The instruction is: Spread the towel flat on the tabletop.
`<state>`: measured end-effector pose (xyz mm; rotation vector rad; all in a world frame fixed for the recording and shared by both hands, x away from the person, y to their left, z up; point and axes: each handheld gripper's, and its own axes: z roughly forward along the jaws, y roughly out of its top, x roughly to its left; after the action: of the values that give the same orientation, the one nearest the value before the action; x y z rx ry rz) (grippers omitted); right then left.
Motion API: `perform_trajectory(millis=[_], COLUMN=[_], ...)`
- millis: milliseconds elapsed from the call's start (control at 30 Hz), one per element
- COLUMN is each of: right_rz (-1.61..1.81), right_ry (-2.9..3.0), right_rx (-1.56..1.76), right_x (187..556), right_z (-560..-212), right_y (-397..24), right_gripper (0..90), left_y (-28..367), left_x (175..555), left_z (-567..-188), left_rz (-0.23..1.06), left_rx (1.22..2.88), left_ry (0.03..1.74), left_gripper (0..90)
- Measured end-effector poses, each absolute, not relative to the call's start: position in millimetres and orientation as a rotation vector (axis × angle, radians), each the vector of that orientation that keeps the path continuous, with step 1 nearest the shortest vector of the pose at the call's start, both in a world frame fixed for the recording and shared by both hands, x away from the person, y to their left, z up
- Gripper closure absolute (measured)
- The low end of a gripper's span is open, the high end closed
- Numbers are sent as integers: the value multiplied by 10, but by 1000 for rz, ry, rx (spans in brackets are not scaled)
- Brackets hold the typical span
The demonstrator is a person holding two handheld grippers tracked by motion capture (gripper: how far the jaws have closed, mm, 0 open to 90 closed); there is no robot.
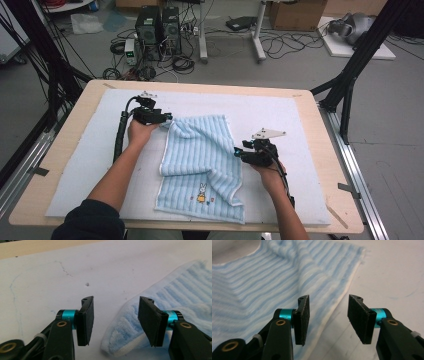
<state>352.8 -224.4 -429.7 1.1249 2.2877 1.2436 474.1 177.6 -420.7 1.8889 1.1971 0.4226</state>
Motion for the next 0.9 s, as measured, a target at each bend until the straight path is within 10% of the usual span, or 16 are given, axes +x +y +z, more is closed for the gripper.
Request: perform_trajectory(millis=[900], right_rz=[1105], right_ry=[2314], right_rx=[1246], right_x=[5001], right_z=[-4389], right_y=[-1572], right_gripper=[488], left_y=[2166], left_x=[4377], left_z=[-4224], left_rz=[374], left_rx=[1825], left_ry=[1201], left_gripper=[459])
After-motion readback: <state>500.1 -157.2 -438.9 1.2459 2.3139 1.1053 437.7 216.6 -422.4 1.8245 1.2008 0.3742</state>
